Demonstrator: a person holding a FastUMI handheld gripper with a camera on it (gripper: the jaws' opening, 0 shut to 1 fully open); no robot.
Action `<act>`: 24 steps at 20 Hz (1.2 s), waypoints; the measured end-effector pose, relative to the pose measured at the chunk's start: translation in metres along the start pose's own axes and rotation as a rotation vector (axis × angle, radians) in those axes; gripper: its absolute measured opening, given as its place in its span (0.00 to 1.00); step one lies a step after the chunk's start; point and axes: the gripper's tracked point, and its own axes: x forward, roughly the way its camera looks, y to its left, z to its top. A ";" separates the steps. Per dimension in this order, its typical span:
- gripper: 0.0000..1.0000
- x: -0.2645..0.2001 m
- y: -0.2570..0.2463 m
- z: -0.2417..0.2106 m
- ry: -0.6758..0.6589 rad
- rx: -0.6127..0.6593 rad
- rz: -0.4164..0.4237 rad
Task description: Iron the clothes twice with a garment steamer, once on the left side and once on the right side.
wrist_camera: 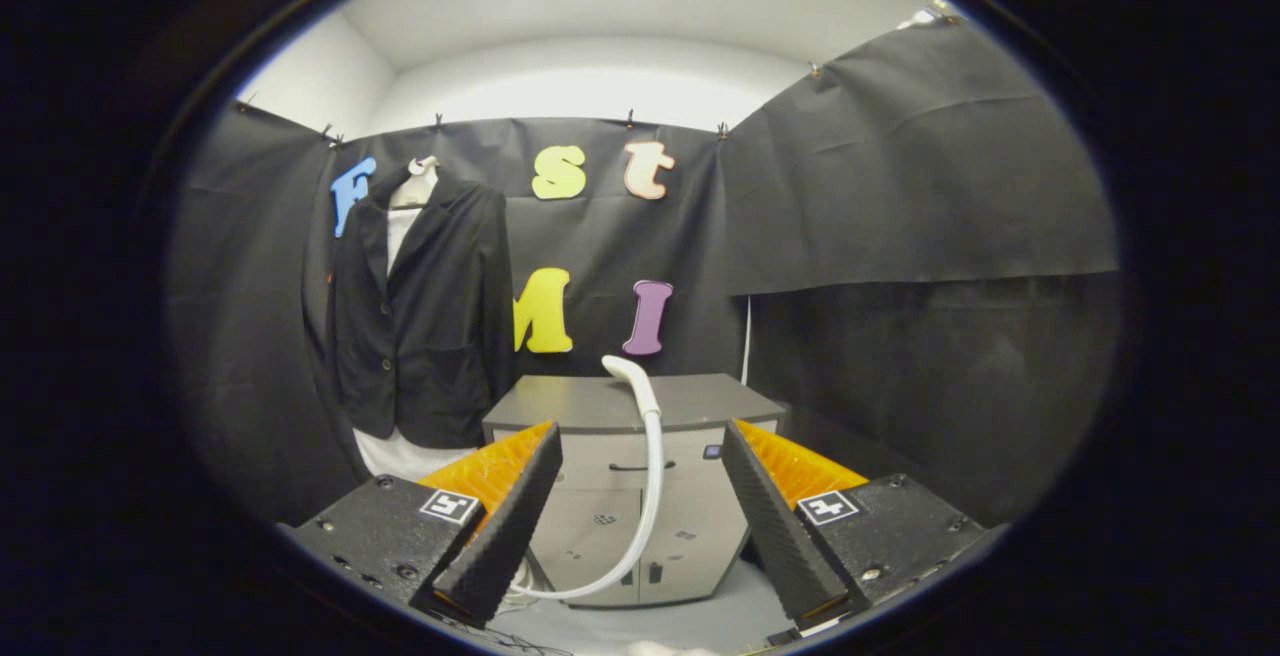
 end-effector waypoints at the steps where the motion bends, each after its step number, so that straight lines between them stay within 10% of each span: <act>1: 1.00 0.016 -0.002 0.007 -0.006 0.001 0.003; 13: 1.00 0.285 -0.003 0.048 0.099 0.015 0.141; 24: 0.99 0.461 -0.006 -0.048 0.534 0.104 0.227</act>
